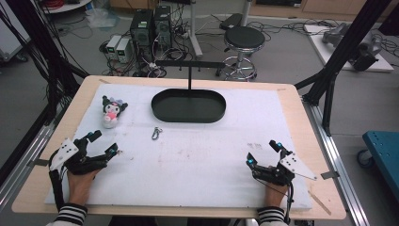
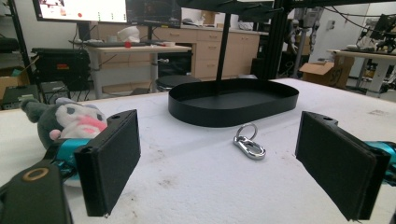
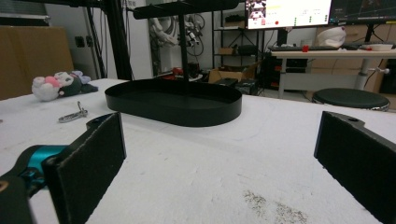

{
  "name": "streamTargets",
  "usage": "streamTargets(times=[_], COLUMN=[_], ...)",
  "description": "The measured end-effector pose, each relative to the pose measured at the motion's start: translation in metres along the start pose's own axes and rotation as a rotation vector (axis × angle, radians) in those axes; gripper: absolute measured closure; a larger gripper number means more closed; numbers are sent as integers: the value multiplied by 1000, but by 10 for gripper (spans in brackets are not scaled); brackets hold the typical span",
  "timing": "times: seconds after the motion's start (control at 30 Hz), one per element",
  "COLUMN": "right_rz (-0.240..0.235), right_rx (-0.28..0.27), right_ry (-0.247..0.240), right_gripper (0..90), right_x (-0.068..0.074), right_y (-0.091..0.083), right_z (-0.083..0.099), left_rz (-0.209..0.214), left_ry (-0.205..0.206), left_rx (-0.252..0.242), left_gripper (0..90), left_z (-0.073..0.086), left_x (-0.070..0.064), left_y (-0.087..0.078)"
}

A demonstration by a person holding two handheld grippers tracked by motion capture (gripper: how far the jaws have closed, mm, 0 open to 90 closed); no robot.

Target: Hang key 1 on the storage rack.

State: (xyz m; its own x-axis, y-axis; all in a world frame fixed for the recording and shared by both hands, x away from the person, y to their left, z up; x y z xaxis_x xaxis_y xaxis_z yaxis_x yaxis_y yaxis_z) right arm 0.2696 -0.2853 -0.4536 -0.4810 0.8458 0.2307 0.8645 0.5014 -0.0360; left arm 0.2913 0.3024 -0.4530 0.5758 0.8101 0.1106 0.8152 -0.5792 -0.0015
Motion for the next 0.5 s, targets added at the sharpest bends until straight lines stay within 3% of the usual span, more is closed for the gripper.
streamTargets(times=[0.5], right_rz=[1], right_rx=[0], right_ry=[-7], right_gripper=[13], right_x=[0], right_y=[0], right_z=[0], left_rz=[-5], left_ry=[-8], left_rx=[9], left_gripper=[144], left_z=[0], left_x=[1], left_y=[0])
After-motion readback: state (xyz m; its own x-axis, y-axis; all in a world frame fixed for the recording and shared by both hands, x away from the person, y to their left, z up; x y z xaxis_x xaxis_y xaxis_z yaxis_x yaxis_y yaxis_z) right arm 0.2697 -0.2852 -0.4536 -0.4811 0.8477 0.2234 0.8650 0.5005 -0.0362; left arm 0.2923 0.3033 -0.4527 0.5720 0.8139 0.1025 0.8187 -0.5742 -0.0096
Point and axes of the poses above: each handheld gripper's, and its own axes: y roughly forward along the jaws, z roughly out of its underside, x roughly to its left, the point moved 1 cm from there along y, roughly forward along the jaws, and after that the axes turned 10 degrees about y, right-handed, at the moved point
